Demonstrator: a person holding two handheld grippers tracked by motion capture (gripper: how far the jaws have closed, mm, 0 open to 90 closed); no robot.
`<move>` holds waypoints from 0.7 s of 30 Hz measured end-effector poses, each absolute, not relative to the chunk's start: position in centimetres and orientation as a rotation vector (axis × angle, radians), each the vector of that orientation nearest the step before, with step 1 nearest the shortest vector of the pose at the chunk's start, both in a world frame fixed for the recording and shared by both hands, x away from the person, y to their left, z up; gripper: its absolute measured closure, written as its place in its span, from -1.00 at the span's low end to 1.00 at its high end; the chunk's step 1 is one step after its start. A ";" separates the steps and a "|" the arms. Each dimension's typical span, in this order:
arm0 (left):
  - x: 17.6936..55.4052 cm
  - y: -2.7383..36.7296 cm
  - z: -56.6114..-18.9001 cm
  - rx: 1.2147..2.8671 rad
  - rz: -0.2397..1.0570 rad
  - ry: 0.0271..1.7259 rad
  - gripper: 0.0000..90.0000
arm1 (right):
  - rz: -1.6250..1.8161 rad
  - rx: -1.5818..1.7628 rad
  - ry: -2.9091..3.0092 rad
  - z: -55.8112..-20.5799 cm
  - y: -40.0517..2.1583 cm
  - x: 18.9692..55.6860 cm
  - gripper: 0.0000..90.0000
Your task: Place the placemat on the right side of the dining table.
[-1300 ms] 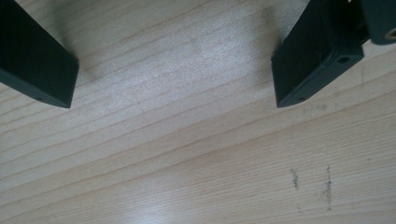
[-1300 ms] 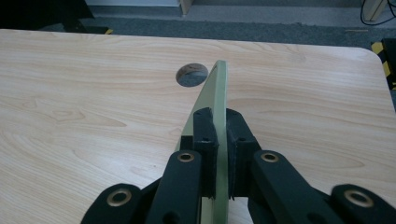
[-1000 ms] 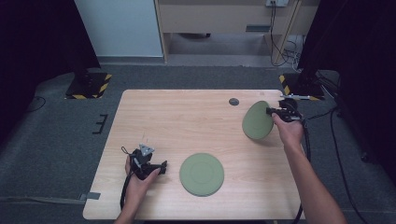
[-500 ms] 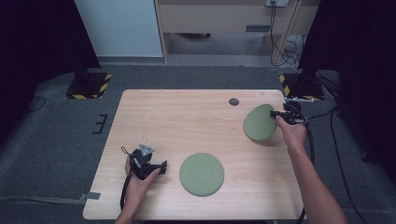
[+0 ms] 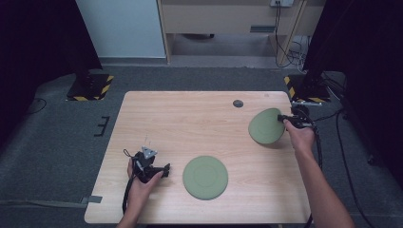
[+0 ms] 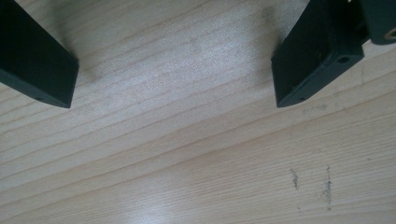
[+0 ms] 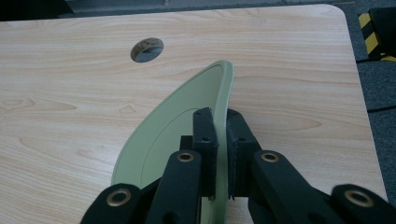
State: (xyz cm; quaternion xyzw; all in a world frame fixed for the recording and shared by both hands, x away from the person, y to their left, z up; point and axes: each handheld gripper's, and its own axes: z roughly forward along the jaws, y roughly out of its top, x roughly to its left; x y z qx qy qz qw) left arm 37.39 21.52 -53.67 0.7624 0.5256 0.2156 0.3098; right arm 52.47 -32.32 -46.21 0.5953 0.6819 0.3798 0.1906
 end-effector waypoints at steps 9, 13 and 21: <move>37.4 21.5 -53.7 2.013 0.570 1.390 -1.00 | 1.052 1.680 1.927 -47.3 -33.2 52.6 0.89; 37.4 21.5 -53.7 2.013 0.570 1.391 -1.00 | 1.062 1.687 1.933 -47.8 -33.7 52.6 0.89; 37.4 21.5 -53.7 2.012 0.571 1.393 -1.00 | 1.079 1.716 1.926 -48.8 -34.5 52.5 0.85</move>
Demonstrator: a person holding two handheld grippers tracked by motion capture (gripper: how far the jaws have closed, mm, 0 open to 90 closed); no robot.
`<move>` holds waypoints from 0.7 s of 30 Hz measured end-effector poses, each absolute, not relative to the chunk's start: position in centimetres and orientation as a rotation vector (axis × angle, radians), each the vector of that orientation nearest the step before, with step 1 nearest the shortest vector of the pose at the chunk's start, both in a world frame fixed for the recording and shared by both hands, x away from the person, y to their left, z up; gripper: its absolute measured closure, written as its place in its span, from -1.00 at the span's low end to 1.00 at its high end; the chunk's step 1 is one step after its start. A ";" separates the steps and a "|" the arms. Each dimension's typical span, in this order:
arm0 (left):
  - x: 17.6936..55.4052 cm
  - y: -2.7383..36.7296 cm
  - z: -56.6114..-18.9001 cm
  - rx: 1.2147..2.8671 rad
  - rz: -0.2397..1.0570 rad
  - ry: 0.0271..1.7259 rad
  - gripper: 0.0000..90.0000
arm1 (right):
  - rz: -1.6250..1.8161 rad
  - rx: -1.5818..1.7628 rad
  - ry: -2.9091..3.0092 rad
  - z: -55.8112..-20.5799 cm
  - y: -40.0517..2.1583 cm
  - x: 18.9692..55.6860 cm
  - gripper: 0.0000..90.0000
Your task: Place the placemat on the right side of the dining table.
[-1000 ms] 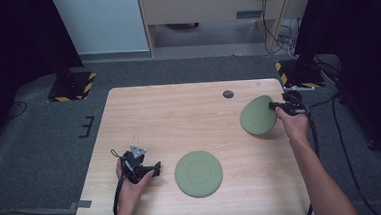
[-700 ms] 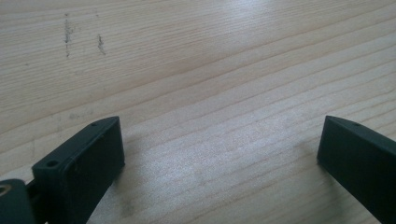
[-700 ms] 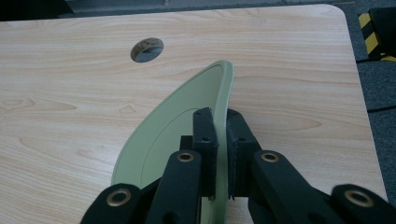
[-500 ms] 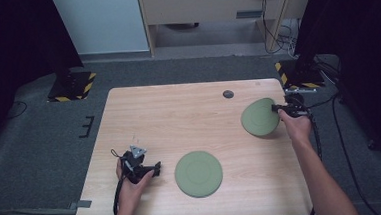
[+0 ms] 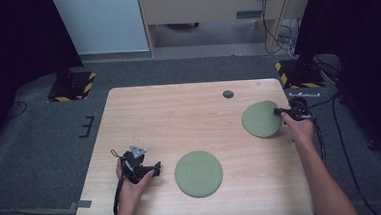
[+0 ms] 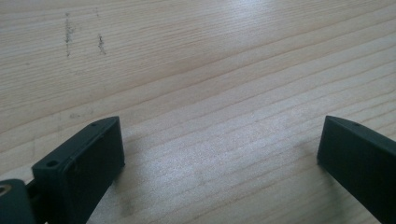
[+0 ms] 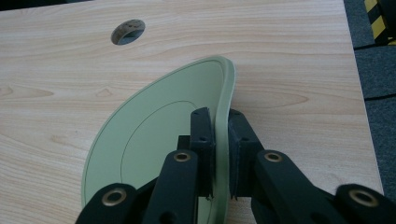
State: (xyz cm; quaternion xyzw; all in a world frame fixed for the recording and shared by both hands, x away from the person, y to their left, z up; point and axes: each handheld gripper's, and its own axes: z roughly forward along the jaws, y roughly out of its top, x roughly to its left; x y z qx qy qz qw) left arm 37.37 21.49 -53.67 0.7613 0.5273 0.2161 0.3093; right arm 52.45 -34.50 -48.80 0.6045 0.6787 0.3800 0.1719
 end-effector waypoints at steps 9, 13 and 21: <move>37.3 21.5 -53.7 2.010 0.573 1.396 -1.00 | 1.086 1.736 1.916 -49.4 -35.0 52.6 0.78; 37.3 21.5 -53.7 2.010 0.573 1.396 -1.00 | 1.081 1.746 1.914 -49.7 -35.3 52.6 0.76; 37.3 21.5 -53.7 2.010 0.573 1.396 -1.00 | 1.077 1.751 1.918 -50.3 -35.7 52.6 0.71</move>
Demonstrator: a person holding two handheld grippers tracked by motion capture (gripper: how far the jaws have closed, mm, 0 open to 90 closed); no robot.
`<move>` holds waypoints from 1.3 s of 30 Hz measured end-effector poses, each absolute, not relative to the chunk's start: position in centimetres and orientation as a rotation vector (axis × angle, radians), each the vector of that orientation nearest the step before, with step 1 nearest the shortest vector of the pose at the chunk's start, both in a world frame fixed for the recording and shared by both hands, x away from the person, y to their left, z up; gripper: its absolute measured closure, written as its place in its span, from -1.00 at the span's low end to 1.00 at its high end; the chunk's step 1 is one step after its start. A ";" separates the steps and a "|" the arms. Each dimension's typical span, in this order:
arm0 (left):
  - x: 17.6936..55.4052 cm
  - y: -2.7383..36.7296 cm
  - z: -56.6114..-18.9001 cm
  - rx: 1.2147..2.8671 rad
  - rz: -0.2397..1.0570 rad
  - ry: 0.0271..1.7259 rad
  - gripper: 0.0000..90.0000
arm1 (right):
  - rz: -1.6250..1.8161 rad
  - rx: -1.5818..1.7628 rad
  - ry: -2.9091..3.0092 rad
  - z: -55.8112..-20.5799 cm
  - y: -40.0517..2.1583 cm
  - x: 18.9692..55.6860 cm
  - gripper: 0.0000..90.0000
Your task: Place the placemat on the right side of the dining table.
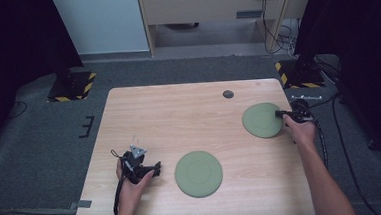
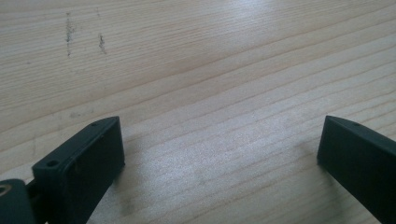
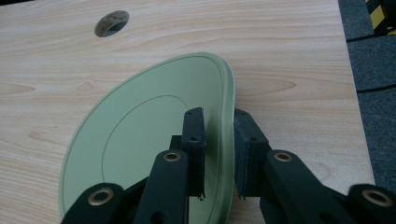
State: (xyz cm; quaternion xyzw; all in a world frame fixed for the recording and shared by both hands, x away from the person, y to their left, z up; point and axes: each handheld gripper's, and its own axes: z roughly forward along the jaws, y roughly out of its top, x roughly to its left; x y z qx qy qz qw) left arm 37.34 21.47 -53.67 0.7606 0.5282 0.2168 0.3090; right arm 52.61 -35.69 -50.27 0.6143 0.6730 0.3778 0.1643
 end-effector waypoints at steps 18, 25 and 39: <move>37.3 21.5 -53.7 2.010 0.573 1.396 -1.00 | 1.033 1.776 1.907 -51.3 -36.2 52.6 0.61; 37.3 21.5 -53.7 2.010 0.573 1.396 -1.00 | 1.022 1.772 1.908 -51.5 -36.3 52.7 0.58; 37.3 21.5 -53.7 2.010 0.573 1.396 -1.00 | 0.981 1.781 1.901 -52.0 -36.6 52.6 0.51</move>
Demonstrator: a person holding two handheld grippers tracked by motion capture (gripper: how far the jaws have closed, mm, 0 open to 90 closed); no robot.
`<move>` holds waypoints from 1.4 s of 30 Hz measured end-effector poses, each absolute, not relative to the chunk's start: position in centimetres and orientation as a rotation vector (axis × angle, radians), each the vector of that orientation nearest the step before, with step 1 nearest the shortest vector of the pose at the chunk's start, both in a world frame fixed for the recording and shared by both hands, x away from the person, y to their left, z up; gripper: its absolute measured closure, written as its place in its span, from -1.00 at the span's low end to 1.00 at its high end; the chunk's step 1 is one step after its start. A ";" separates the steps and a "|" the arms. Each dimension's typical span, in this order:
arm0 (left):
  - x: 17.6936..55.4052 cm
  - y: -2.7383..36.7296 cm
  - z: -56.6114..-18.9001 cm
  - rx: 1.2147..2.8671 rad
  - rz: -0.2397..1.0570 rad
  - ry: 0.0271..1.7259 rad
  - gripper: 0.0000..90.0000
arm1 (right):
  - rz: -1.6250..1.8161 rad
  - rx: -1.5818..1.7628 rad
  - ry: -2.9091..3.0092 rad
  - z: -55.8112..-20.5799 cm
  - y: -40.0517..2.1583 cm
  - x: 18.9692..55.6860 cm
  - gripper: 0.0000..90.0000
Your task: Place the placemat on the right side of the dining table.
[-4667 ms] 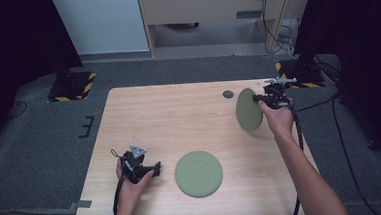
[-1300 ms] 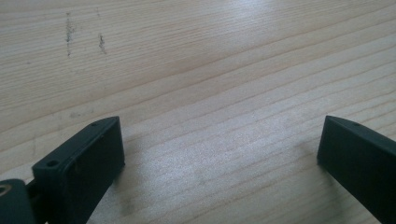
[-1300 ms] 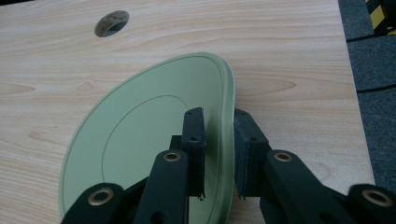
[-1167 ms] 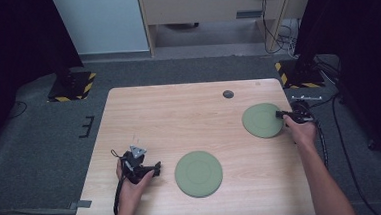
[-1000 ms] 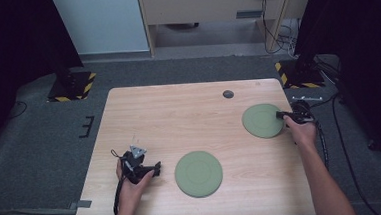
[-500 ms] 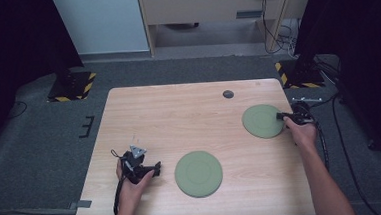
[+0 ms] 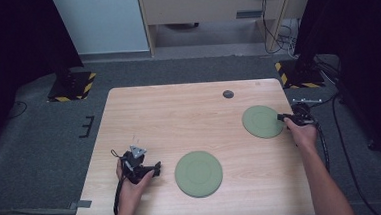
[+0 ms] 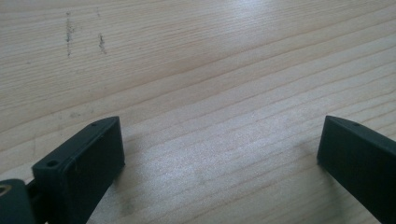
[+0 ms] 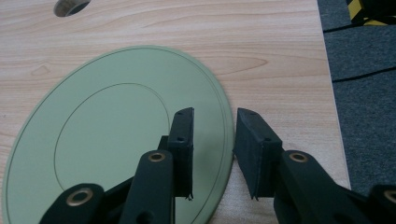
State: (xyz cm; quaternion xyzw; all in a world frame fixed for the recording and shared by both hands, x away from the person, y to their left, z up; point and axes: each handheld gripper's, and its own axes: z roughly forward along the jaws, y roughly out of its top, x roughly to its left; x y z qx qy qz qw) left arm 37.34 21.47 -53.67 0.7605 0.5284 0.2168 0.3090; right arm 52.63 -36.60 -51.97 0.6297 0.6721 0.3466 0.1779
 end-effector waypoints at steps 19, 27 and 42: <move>37.3 21.5 -53.7 2.010 0.573 1.396 -1.00 | 0.982 1.774 1.903 -51.7 -35.5 52.9 0.13; 37.3 21.5 -53.7 2.010 0.573 1.396 -1.00 | 0.988 1.786 1.894 -51.5 -35.0 53.3 -0.21; 37.3 21.5 -53.7 2.010 0.573 1.396 -1.00 | 1.077 1.810 1.935 -50.6 -33.9 53.4 -0.76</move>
